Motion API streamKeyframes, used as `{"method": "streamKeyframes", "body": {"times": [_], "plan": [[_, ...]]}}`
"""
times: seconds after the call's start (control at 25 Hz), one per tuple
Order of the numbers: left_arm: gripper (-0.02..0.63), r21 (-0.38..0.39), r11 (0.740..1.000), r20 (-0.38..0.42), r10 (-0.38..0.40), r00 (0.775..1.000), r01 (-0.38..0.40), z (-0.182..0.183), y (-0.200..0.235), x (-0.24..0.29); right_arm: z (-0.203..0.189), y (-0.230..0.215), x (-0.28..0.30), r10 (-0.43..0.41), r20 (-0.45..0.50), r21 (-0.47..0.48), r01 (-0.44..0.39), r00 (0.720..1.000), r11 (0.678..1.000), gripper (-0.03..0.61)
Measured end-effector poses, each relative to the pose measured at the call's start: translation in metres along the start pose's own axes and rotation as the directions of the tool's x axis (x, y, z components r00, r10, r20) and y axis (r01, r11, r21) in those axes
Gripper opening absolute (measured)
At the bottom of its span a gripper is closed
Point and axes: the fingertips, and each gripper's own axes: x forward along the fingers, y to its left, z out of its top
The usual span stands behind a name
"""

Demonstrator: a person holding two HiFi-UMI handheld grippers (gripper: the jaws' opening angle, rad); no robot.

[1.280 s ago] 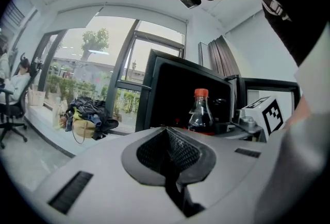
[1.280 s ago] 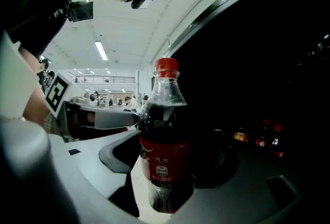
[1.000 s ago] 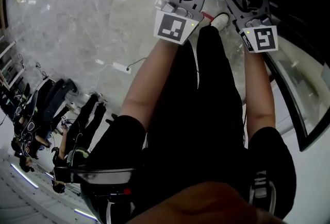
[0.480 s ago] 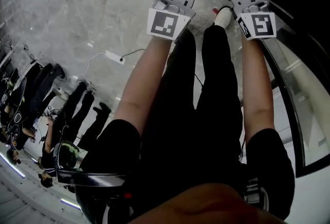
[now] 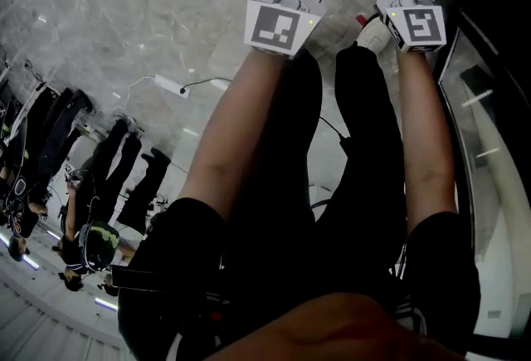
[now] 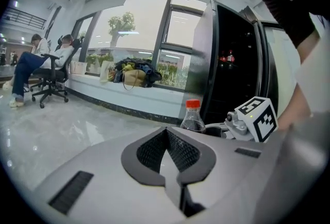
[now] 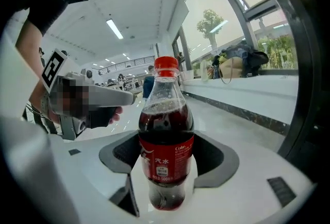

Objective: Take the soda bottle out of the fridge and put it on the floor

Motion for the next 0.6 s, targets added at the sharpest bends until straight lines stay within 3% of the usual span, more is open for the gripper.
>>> {"method": "streamKeyframes", "body": {"times": [0.32,0.6], "plan": [[0.002,0.008,0.999,-0.075,-0.033,0.997,0.033,-0.099,0.032,0.042,-0.12,-0.015,0.064,0.03,-0.143,0.005,-0.029,0.989,1.0,0.314],[0.002,0.048,0.997,-0.088,-0.06,0.994,0.064,-0.14,0.059,0.071,-0.177,-0.032,0.13,0.063,-0.17,-0.04,-0.071,0.983,0.997,0.314]]}}
